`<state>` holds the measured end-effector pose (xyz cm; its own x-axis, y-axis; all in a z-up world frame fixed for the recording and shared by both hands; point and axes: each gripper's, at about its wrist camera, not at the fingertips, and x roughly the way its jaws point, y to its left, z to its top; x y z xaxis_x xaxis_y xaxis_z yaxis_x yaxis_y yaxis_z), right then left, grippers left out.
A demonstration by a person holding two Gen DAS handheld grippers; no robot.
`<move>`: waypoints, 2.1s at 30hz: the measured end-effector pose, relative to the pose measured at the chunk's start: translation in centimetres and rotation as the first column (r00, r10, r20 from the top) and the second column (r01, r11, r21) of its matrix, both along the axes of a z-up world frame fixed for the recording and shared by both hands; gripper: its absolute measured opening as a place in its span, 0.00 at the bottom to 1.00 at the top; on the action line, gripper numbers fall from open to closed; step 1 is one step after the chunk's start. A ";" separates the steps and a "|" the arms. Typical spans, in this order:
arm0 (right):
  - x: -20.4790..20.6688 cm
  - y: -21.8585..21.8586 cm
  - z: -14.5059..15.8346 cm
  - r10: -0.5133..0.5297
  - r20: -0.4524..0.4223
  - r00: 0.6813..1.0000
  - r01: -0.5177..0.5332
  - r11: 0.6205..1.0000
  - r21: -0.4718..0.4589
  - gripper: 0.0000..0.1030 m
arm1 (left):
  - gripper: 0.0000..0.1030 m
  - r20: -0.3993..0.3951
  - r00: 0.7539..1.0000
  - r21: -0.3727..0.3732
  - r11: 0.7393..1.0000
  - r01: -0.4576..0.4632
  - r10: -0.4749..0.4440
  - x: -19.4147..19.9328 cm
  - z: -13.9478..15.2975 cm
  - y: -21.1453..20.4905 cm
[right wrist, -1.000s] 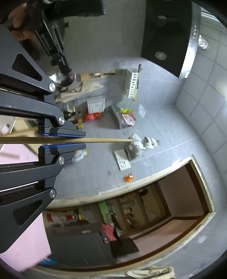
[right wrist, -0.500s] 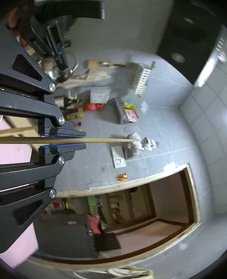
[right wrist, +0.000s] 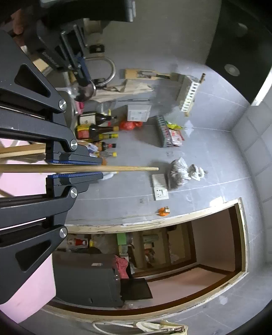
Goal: Organize utensils
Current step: 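Lift the spoon and chopstick and carry both over the white basket, then lower both utensils into the basket and open both tools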
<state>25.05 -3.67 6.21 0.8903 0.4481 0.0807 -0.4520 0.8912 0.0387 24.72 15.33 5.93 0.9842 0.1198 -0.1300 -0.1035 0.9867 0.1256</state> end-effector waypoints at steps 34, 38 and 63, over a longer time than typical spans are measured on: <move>-1.2 -0.9 -3.1 -0.010 -0.136 0.991 -0.001 0.997 -0.076 0.05 | 0.05 -0.136 0.979 -0.022 0.989 0.147 -0.149 -0.6 -2.7 -1.6; -1.3 -0.9 -3.1 -0.008 -0.138 0.990 -0.003 0.997 -0.076 0.05 | 0.05 -0.139 0.978 -0.034 0.988 0.152 -0.155 -0.9 -2.8 -1.7; -2.7 -1.1 -2.1 0.005 -0.079 0.997 -0.012 0.996 -0.088 0.21 | 0.37 -0.077 0.980 -0.131 0.976 0.173 -0.184 -2.7 -0.2 -1.4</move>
<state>22.37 -4.73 4.09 0.8886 0.4577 -0.0295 -0.4579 0.8890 -0.0040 22.02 13.95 5.73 0.9723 -0.0790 -0.2201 0.0817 0.9966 0.0032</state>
